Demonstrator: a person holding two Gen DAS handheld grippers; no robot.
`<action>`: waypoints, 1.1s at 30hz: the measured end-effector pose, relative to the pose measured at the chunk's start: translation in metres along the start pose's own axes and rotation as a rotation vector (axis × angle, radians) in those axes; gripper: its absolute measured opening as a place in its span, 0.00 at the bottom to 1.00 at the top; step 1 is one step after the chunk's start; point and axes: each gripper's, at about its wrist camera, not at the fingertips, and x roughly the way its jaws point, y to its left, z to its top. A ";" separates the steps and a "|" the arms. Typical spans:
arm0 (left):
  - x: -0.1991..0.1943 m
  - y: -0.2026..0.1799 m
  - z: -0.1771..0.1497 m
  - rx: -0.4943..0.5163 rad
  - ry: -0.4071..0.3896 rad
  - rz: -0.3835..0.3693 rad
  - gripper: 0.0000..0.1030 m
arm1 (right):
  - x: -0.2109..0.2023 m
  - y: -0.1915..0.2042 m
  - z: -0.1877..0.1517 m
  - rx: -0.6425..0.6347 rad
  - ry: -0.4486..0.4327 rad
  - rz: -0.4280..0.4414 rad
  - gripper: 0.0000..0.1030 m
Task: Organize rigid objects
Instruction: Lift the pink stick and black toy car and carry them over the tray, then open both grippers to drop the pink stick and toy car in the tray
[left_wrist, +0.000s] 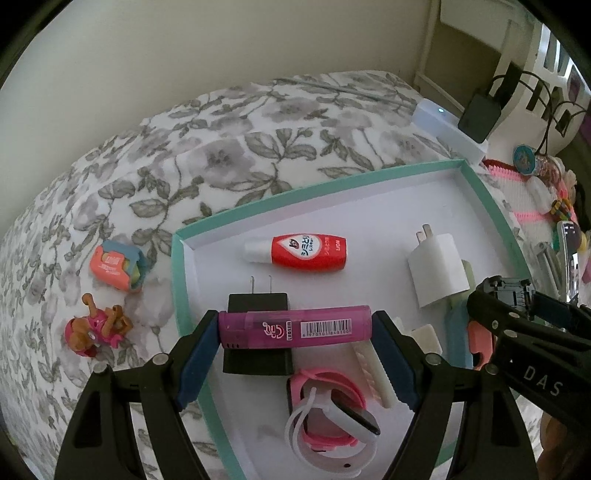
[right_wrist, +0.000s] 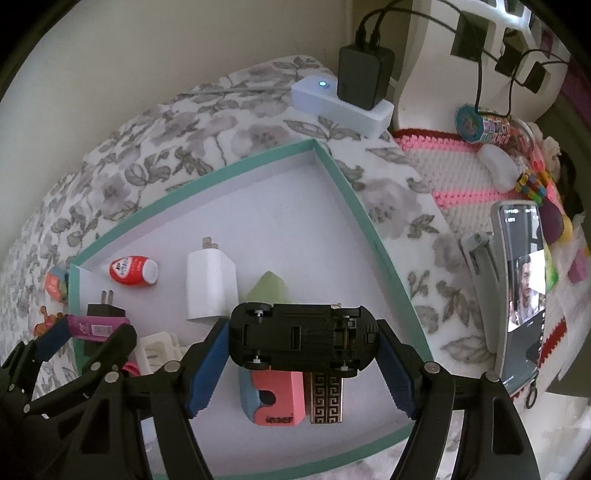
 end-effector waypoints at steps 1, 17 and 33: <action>0.000 0.000 -0.001 0.002 0.001 0.001 0.80 | 0.000 0.000 0.000 0.000 -0.002 0.000 0.76; -0.001 0.000 0.001 0.010 0.013 -0.004 0.80 | 0.000 0.001 0.000 -0.004 -0.007 0.000 0.77; -0.028 0.016 0.010 -0.046 -0.073 0.002 0.92 | -0.034 -0.001 0.006 0.013 -0.107 0.008 0.94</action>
